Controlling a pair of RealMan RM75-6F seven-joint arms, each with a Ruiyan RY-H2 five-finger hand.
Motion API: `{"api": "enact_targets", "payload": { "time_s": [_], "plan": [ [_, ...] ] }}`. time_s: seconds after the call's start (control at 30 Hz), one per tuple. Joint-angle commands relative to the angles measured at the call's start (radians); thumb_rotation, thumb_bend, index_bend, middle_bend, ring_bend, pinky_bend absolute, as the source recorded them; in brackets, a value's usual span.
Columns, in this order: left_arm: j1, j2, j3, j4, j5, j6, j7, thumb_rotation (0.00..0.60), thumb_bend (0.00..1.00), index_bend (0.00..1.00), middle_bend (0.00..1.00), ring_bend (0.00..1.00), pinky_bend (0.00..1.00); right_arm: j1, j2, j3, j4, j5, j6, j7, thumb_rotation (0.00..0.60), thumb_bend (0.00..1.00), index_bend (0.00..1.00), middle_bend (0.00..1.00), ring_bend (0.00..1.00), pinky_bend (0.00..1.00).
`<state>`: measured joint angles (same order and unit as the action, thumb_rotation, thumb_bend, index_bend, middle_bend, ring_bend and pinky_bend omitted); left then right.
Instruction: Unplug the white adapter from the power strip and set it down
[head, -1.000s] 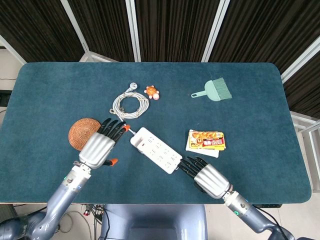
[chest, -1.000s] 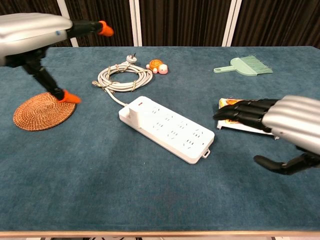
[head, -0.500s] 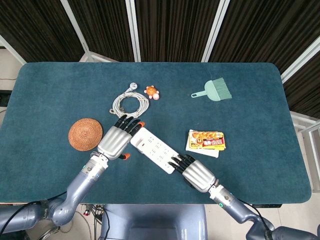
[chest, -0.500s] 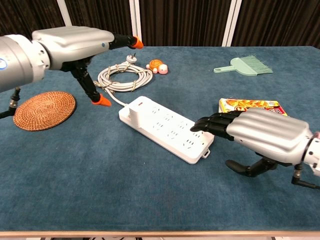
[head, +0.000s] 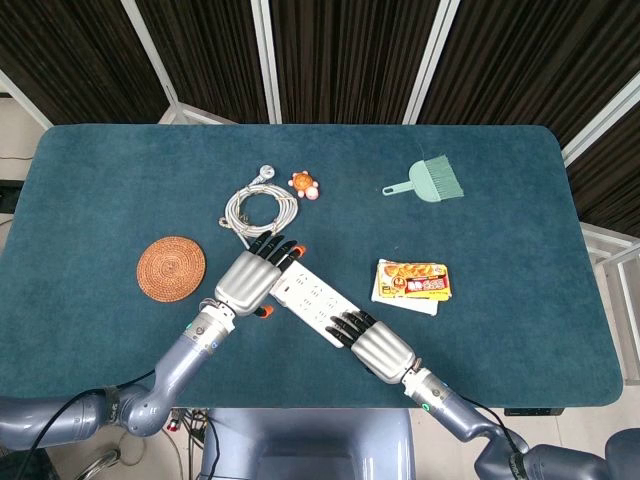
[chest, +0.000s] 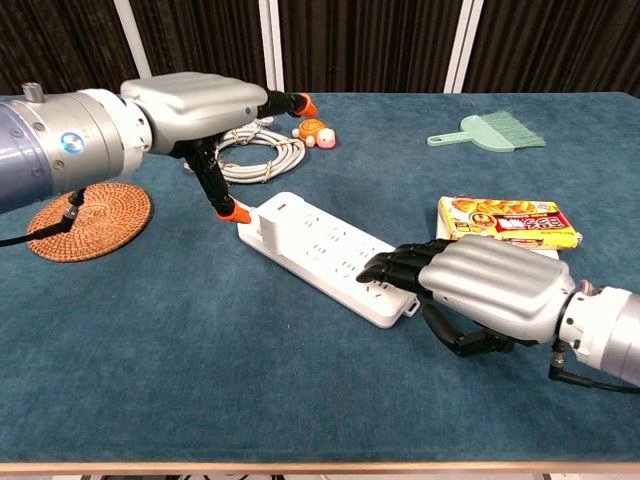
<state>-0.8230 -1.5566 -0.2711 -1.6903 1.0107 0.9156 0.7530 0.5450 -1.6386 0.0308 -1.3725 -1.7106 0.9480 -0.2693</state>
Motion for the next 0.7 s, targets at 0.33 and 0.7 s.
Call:
{"api": "enact_targets", "payload": {
  "time_s": [0.33,0.7],
  "plan": [
    [-0.058,-0.055,0.025,0.064,-0.027,-0.013,-0.006,0.600,0.02,0.07,0.07,0.00,0.00,0.017,-0.028,-0.008,0.034,0.022,0.008,0.005,0.600,0.89,0.11,0.11,0.13,0.21],
    [-0.088,-0.080,0.052,0.094,-0.048,0.002,-0.004,0.600,0.04,0.09,0.10,0.00,0.00,0.020,-0.046,-0.041,0.067,0.025,0.020,0.029,0.600,0.89,0.12,0.12,0.14,0.21]
  ]
}}
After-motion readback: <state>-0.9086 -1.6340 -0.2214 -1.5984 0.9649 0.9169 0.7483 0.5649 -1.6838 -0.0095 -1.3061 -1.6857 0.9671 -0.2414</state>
